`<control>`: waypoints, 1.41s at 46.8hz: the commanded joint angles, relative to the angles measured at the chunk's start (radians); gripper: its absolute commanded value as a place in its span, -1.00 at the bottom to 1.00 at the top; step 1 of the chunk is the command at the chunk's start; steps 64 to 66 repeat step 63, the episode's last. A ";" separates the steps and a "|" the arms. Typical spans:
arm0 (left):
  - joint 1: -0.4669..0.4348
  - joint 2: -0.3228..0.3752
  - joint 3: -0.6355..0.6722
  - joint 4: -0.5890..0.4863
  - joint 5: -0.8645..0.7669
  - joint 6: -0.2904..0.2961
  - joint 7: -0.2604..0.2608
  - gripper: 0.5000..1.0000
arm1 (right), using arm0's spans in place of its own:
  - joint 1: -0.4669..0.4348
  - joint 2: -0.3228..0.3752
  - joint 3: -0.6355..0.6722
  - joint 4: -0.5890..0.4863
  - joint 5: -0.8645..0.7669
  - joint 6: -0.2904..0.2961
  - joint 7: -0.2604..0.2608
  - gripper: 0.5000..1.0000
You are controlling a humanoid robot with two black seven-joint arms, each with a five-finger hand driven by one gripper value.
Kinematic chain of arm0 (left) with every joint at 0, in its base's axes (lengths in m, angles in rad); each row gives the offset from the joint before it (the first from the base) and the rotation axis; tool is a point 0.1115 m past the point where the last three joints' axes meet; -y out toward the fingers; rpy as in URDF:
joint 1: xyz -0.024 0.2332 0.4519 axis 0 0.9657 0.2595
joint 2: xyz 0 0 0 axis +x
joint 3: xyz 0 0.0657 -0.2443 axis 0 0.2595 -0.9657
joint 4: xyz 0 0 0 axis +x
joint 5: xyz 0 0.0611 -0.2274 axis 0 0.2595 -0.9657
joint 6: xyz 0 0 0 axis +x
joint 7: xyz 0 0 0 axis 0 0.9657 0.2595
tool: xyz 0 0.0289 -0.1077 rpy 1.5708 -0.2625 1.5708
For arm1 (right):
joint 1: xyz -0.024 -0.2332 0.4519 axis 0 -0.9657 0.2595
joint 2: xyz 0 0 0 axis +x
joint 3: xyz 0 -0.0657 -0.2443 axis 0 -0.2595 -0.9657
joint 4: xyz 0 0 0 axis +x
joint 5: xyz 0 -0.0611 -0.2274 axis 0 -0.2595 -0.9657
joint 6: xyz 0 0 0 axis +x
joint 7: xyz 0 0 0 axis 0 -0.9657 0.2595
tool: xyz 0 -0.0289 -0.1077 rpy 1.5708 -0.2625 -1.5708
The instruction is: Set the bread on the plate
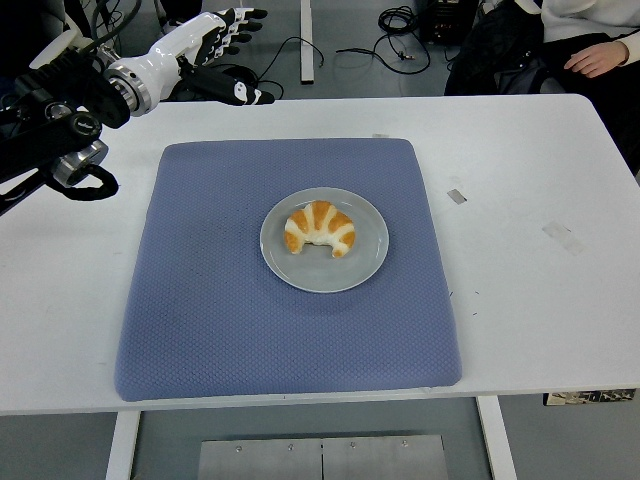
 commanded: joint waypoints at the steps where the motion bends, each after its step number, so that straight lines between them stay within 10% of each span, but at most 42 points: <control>1: 0.023 0.009 0.000 0.039 -0.034 -0.002 -0.062 0.75 | 0.000 0.000 0.000 0.000 0.000 0.000 0.001 1.00; 13: 0.191 0.091 -0.210 0.076 -0.041 -0.041 -0.199 0.75 | 0.000 0.000 0.000 0.000 0.000 0.000 0.001 1.00; 66: 0.365 0.111 -0.373 0.146 -0.053 -0.061 -0.185 0.76 | 0.005 0.000 -0.001 0.021 -0.005 0.003 0.001 1.00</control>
